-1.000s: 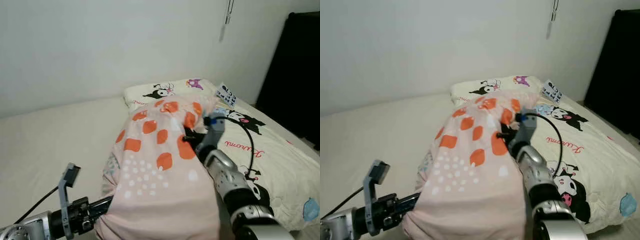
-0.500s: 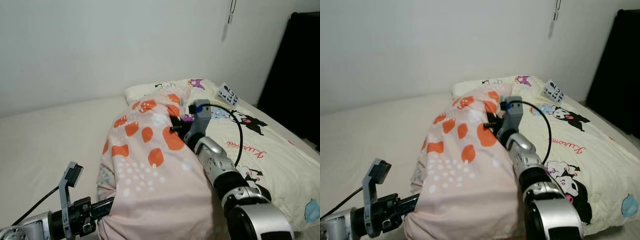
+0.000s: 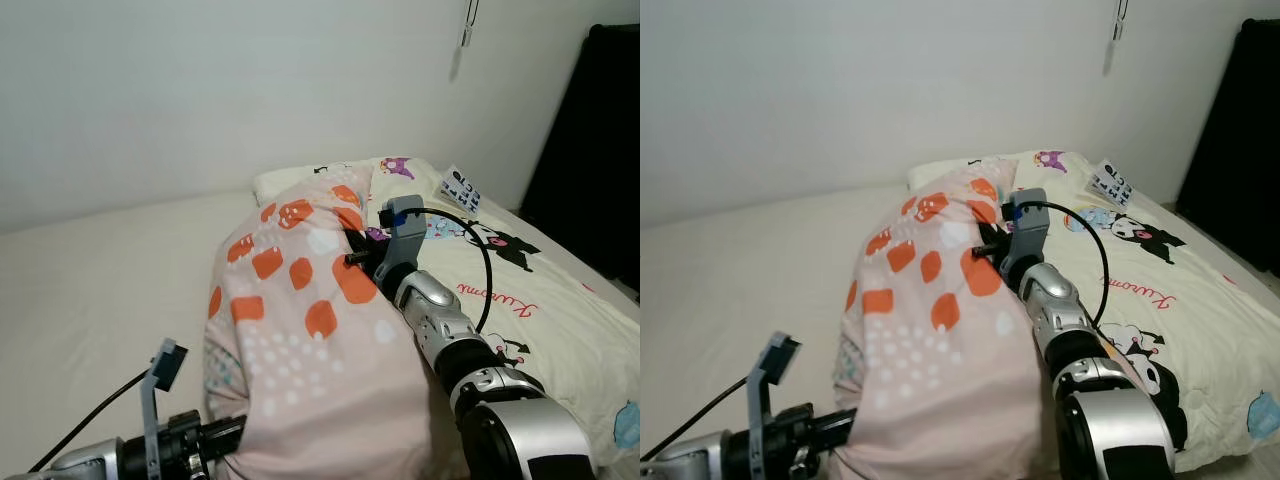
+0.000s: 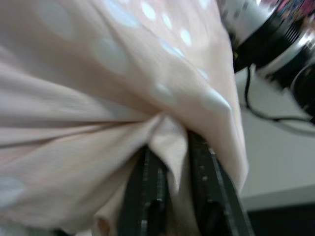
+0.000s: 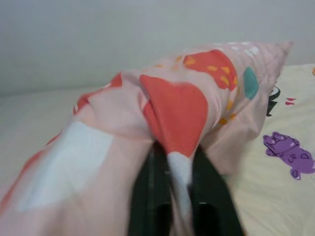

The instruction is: Clean up the room

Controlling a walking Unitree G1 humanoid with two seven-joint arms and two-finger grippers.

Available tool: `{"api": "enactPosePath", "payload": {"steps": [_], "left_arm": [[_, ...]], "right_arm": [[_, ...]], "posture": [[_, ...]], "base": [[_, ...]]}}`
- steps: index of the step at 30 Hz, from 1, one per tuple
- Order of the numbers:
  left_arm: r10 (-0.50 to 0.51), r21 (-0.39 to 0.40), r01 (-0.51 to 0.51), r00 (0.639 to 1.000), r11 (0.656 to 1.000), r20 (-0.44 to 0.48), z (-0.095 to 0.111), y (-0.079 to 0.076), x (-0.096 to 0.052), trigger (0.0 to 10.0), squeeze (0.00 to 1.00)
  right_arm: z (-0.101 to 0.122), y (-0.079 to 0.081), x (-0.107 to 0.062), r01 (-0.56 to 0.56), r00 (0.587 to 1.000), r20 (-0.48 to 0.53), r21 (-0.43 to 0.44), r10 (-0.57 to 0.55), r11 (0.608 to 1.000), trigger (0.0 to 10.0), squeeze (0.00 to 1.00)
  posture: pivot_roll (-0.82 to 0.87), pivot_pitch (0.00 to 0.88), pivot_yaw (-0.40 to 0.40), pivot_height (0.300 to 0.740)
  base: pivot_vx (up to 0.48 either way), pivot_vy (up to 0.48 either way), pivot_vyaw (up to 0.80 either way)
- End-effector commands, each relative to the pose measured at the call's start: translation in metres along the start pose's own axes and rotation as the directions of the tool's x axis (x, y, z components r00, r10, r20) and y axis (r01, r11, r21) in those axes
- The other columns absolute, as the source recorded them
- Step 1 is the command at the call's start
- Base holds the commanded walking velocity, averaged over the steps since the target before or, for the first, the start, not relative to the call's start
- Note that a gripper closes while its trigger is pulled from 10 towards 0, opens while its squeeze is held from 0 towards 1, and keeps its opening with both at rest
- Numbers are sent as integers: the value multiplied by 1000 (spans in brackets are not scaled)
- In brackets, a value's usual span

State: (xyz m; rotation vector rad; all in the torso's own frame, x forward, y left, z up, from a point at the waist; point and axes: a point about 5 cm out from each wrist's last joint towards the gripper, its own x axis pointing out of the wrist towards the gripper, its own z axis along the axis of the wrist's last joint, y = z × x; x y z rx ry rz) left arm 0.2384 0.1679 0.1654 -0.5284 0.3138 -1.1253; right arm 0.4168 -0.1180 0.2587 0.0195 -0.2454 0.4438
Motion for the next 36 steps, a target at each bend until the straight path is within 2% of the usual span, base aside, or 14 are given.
{"api": "enactPosePath", "payload": {"steps": [1,7,8,10,11,12,15,17,21,25,30,32,35,36], "left_arm": [[-17,6,17,999,1000,-34,-5,-5,3,10000,1000],[-101,-51,97,991,994,-84,-18,-22,11,10000,1000],[-99,-50,95,991,994,-88,-21,-23,12,10000,1000],[-99,-50,95,991,994,-88,-21,-23,12,10000,1000],[-92,-49,88,991,995,-94,-24,-25,12,10000,1000],[-72,-51,67,993,996,-98,-27,-24,12,10000,0],[-58,-53,53,993,997,-101,-30,-24,11,10000,0],[40,-31,-43,994,999,-104,-31,-11,4,10000,0],[173,22,-172,982,985,-74,-27,5,0,10000,0],[369,62,-371,928,926,48,-16,29,-6,10000,0],[523,76,-544,831,836,188,-5,46,-9,10000,0],[621,71,-663,729,745,287,3,55,-12,10000,0],[655,67,-707,683,704,324,6,58,-13,10000,0],[688,35,-756,612,653,390,12,61,-16,10000,0]], "right_arm": [[-17,4,-5,-1,999,-37,-2,1,1000,10000,1000],[-31,-16,-21,124,991,-52,20,-123,992,10000,1000],[-33,-21,-25,153,987,-48,40,-151,987,10000,843],[-33,-21,-25,153,987,-48,40,-151,987,10000,843],[-37,-25,-29,179,983,-44,59,-176,982,10000,263],[-47,-33,-41,245,969,-44,83,-242,966,10000,0],[-54,-39,-50,292,956,-45,97,-289,952,10000,0],[-84,-52,-98,423,906,-41,74,-421,903,10000,0],[-91,-56,-126,481,877,-27,43,-480,876,10000,0],[-81,-61,-157,541,841,37,-48,-540,840,10000,0],[-61,-60,-177,571,821,122,-141,-558,809,10000,0],[-46,-58,-185,596,803,186,-197,-567,779,10000,0],[-39,-57,-187,604,796,211,-217,-567,767,10000,0],[-30,-55,-190,619,784,240,-229,-573,751,10000,0]], "posture": [[36,252,1,575],[38,252,0,575],[40,249,-2,575],[40,249,-2,575],[40,249,-3,575],[38,247,0,575],[38,247,0,575],[33,246,11,575],[30,247,14,575],[23,248,17,575],[12,242,19,575],[9,240,18,575],[7,236,16,575],[4,235,15,575]], "base": [[0,0,0],[0,0,0],[0,0,0],[0,0,0],[0,0,0],[0,0,0],[0,0,0],[0,0,0],[0,0,0],[0,0,0],[0,0,0],[0,0,0],[0,0,0],[0,0,0]]}}
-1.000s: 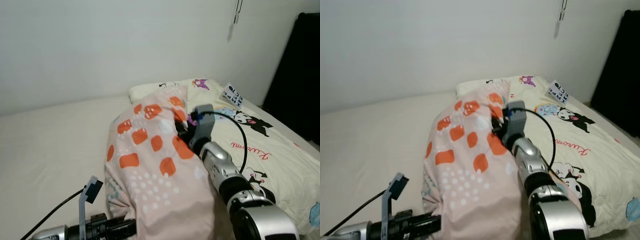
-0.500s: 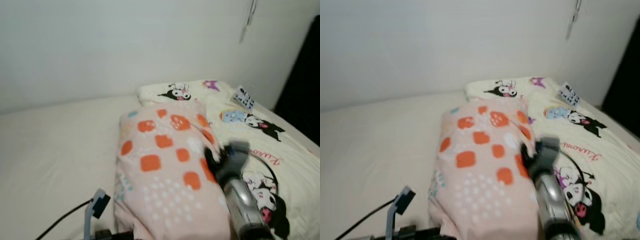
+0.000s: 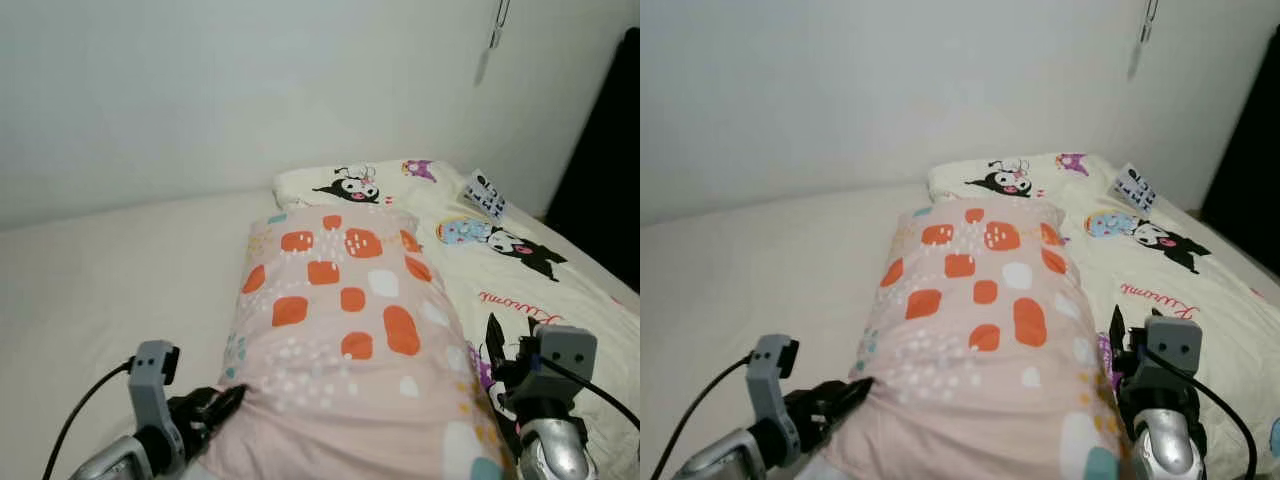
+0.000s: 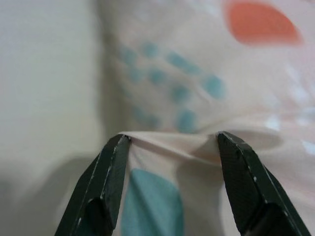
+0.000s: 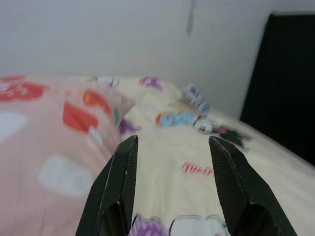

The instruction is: Clean up the room

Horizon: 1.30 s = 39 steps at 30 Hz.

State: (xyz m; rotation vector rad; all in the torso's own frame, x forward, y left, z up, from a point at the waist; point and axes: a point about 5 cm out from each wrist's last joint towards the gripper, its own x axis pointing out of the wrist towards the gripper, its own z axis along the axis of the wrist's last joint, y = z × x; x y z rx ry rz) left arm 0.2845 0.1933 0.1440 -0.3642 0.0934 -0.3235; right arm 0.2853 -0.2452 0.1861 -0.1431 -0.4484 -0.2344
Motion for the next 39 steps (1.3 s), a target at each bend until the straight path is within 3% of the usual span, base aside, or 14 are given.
{"api": "enactPosePath", "payload": {"steps": [1,4,7,8,11,12,13,16,25,29,31,33,37,39], "left_arm": [[133,4,-134,989,991,71,4,14,-3,10000,0],[181,-67,-172,967,983,177,15,14,1,10000,0],[8,-78,7,982,997,189,19,-1,2,10000,0],[8,-78,7,982,997,189,19,-1,2,10000,0],[-51,-28,57,984,998,168,18,-3,2,10000,0],[1,9,-2,992,1000,129,13,4,5,10000,0],[153,113,-157,987,981,41,0,22,13,10000,0],[290,248,-272,956,930,-38,-17,39,19,10000,0],[221,399,-121,951,909,-216,-62,29,27,10000,0],[33,296,32,977,955,-212,-60,8,25,10000,0],[-91,243,121,987,962,-131,-48,-7,21,10000,0],[-101,244,129,988,961,-121,-47,-7,21,10000,0],[-254,208,265,964,942,-75,-31,-23,6,10000,0],[-366,186,373,928,909,-71,-24,-37,-14,10000,0]], "right_arm": [[8,-2,-4,21,1000,10,-29,-21,999,10000,0],[17,-7,-5,75,997,-22,-22,-75,997,10000,0],[5,-13,-6,106,987,-124,-13,-107,994,10000,0],[5,-13,-6,106,987,-124,-13,-107,994,10000,0],[-4,-16,-10,124,975,-185,-25,-127,992,10000,0],[-7,-15,-11,128,970,-206,-15,-128,992,10000,0],[-18,-12,-14,115,952,-285,4,-109,993,10000,0],[-32,-10,-17,127,919,-380,36,-104,991,10000,0],[-40,-22,-9,196,900,-406,48,-160,980,10000,0],[-36,-29,-2,198,901,-401,40,-166,979,10000,0],[-35,-34,2,197,900,-401,31,-169,980,10000,0],[-35,-34,2,198,900,-401,31,-169,980,10000,0],[-41,-38,4,181,894,-418,6,-162,983,10000,0],[-47,-37,5,147,887,-441,-17,-139,989,10000,0]], "posture": [[4,235,15,575],[-7,229,14,575],[-6,222,14,575],[-6,222,14,575],[-6,222,14,575],[-4,214,9,575],[-1,211,8,575],[-1,206,5,575],[-4,203,10,575],[-9,214,18,575],[-9,214,18,575],[-9,214,18,575],[4,221,14,575],[13,220,11,575]], "base": [[0,0,0],[0,0,0],[0,0,0],[0,0,0],[0,0,0],[0,0,0],[0,0,0],[0,0,0],[0,0,0],[0,0,0],[0,0,0],[0,0,0],[0,0,0],[0,0,0]]}}
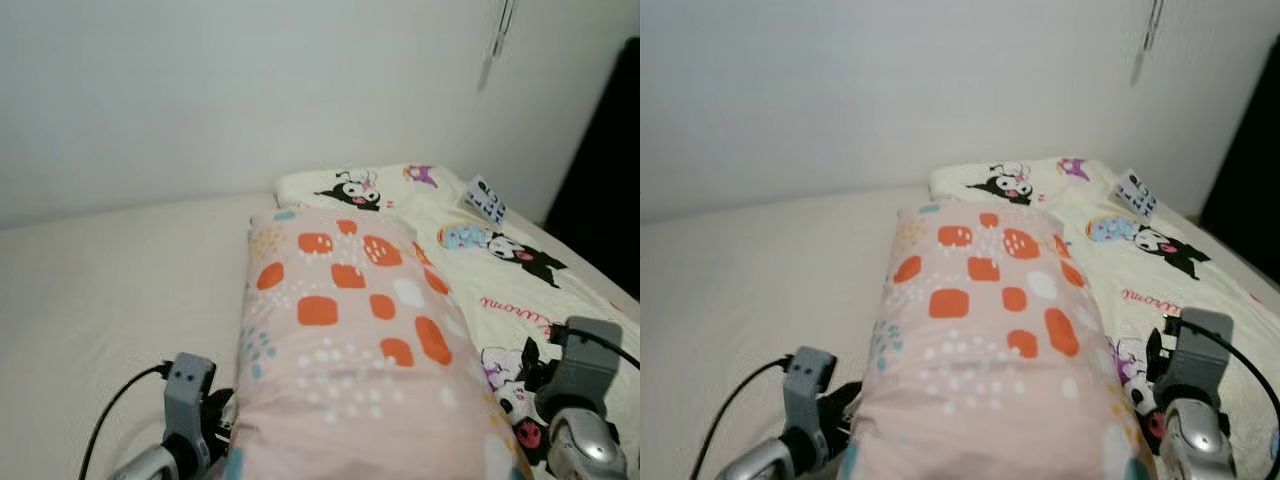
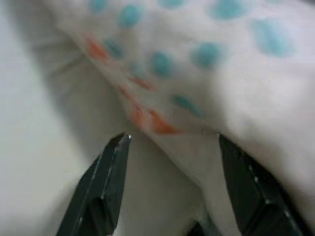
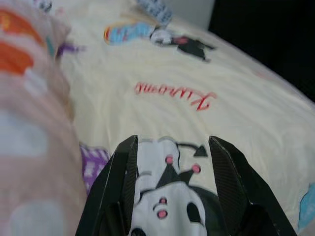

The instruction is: Clean up the room

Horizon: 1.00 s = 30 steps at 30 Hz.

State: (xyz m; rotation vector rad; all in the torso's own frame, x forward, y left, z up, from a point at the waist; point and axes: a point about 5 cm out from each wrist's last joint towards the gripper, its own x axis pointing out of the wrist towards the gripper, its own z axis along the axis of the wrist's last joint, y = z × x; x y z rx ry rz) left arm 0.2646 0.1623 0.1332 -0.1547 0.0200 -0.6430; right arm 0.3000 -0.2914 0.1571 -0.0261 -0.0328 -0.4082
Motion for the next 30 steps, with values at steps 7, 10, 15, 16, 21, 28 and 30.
{"api": "enactPosePath", "payload": {"steps": [7,10,15,16,21,28,30], "left_arm": [[89,127,-72,987,989,-135,-16,19,-22,10000,0],[264,215,-232,955,949,-136,-16,53,-25,10000,0],[419,269,-382,904,884,-92,-2,85,-28,10000,0],[474,270,-446,879,853,-47,11,100,-26,10000,0],[573,276,-557,819,783,27,35,125,-24,10000,0],[474,-147,-465,880,873,31,29,124,3,10000,0],[420,-209,-406,907,890,25,23,117,10,10000,1000]], "right_arm": [[1,4,5,-22,1000,4,-7,22,1000,10000,0],[6,4,8,-20,1000,24,-4,20,1000,10000,0],[12,0,12,-7,999,50,-2,7,1000,10000,0],[16,-1,16,-10,997,73,3,10,1000,10000,0],[23,2,25,-50,994,97,-11,51,999,10000,0],[6,18,37,-195,980,22,301,198,933,10000,1000],[2,23,39,-219,973,7,368,232,904,10000,1000]], "posture": [[25,222,0,575],[23,222,-1,575],[16,221,3,575],[9,222,8,575],[6,223,13,575],[10,250,10,575],[10,254,10,575]], "base": [[0,0,0],[0,0,0],[0,0,0],[0,0,0],[0,0,0],[0,0,0],[0,0,0]]}}
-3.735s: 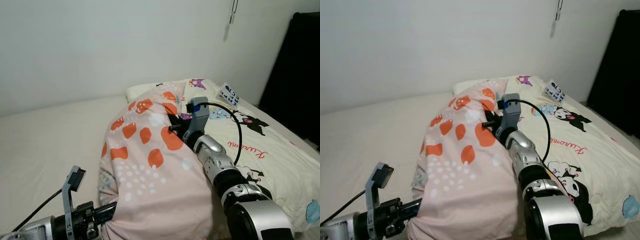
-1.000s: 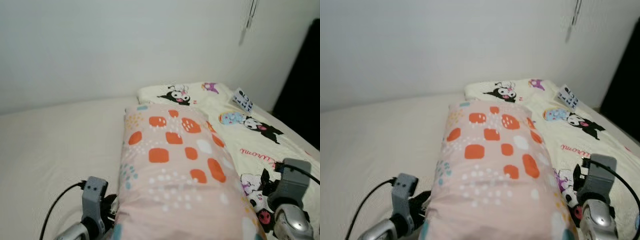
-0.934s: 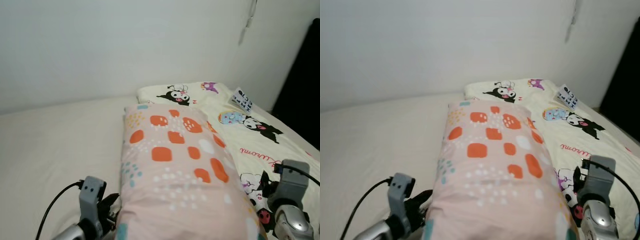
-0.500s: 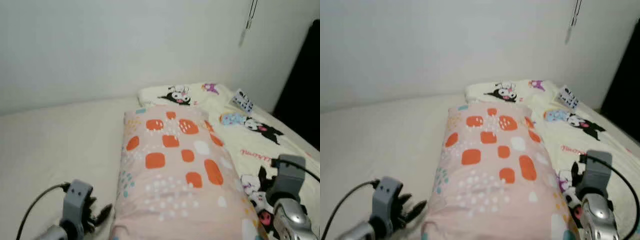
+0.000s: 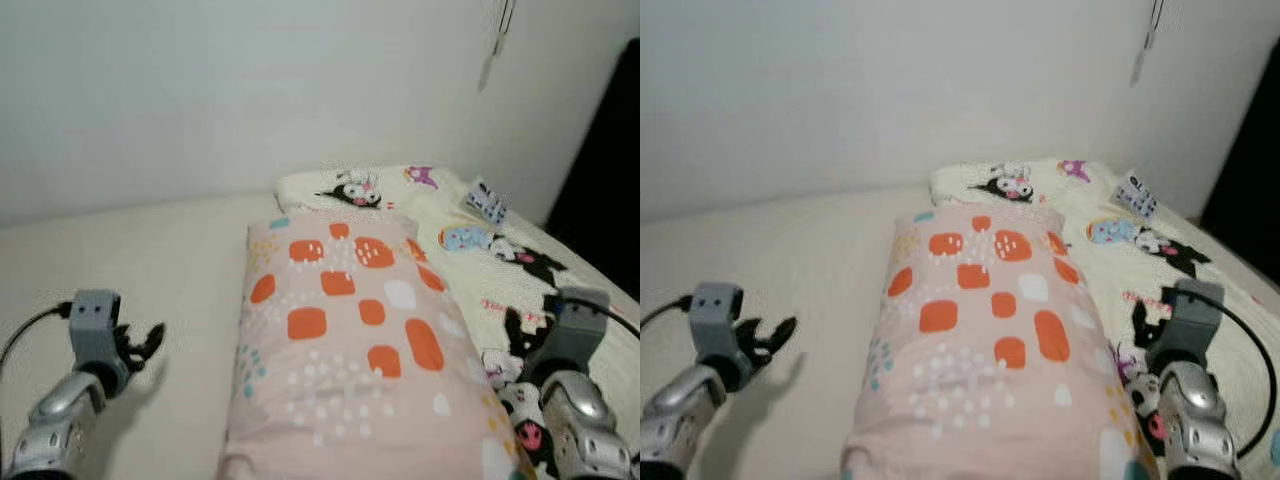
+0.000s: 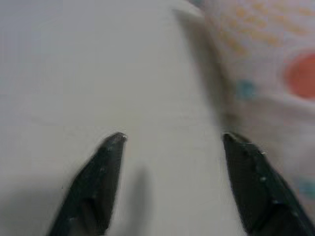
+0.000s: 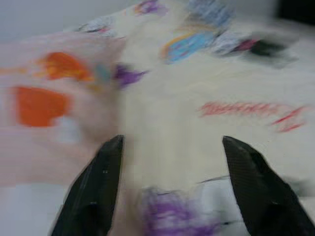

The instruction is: Clean up the room

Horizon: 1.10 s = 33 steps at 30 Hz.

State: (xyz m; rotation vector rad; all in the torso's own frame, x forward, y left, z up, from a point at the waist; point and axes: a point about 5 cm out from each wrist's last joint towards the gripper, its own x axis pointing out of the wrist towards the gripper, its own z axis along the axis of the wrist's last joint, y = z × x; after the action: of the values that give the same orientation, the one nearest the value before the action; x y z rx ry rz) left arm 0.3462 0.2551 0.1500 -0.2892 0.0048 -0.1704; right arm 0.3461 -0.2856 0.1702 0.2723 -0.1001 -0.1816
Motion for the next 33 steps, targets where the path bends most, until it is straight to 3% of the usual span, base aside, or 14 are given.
{"api": "enactPosePath", "payload": {"steps": [1,4,6,10,13,16,20,25,26,27,28,29,30,33], "left_arm": [[-104,-152,94,993,984,-59,-20,-12,2,10000,1000],[-142,-181,129,988,975,-60,-25,-19,4,10000,1000],[-188,-245,166,980,955,-67,-31,-30,8,10000,1000],[-288,-391,251,957,886,-40,-29,-43,14,10000,1000],[-294,-428,252,955,868,-33,-27,-46,18,10000,1000],[-310,-497,268,951,825,-2,-22,-50,24,10000,1000],[-362,-516,318,932,796,17,-20,-60,27,10000,1000],[-395,-516,349,918,782,23,-21,-67,29,10000,1000],[-431,-500,380,902,778,15,-23,-74,30,10000,1000],[-431,-500,380,902,778,15,-23,-74,30,10000,1000],[-465,-458,407,885,791,-16,-30,-84,31,10000,651],[-478,-425,419,877,802,-38,-35,-90,32,10000,106],[-463,-381,410,885,829,-53,-38,-93,34,10000,0],[-430,-348,389,901,853,-47,-39,-93,37,10000,0]], "right_arm": [[-16,2,3,-41,996,-67,158,52,987,10000,1000],[-20,5,5,-61,993,-83,213,80,975,10000,1000],[-29,12,7,-99,984,-112,312,140,945,10000,1000],[-36,22,9,-168,965,-124,379,230,910,10000,1000],[-39,25,10,-189,956,-141,381,259,905,10000,1000],[-42,21,10,-190,951,-152,404,270,895,10000,1000],[-42,15,9,-183,950,-164,398,266,899,10000,1000],[-43,12,9,-171,950,-183,369,252,913,10000,1000],[-43,10,10,-161,950,-205,331,237,930,10000,153],[-43,10,10,-161,950,-205,331,237,930,10000,153],[-44,10,11,-156,948,-223,290,225,944,10000,0],[-43,9,11,-149,949,-232,262,212,953,10000,0],[-42,8,12,-144,951,-231,251,203,957,10000,0],[-38,5,14,-128,958,-219,249,184,960,10000,0]], "posture": [[12,271,6,575],[14,274,5,575],[23,294,-2,575],[36,319,-8,575],[43,324,-10,575],[57,335,-14,575],[71,346,-3,575],[73,350,0,575],[74,354,2,575],[74,354,2,575],[77,355,4,575],[79,358,4,575],[78,361,6,575],[77,360,8,575]], "base": [[0,0,0],[0,0,0],[0,0,0],[0,0,0],[0,0,0],[0,0,0],[0,0,0],[0,0,0],[0,0,0],[0,0,0],[0,0,0],[0,0,0],[0,0,0],[0,0,0]]}}
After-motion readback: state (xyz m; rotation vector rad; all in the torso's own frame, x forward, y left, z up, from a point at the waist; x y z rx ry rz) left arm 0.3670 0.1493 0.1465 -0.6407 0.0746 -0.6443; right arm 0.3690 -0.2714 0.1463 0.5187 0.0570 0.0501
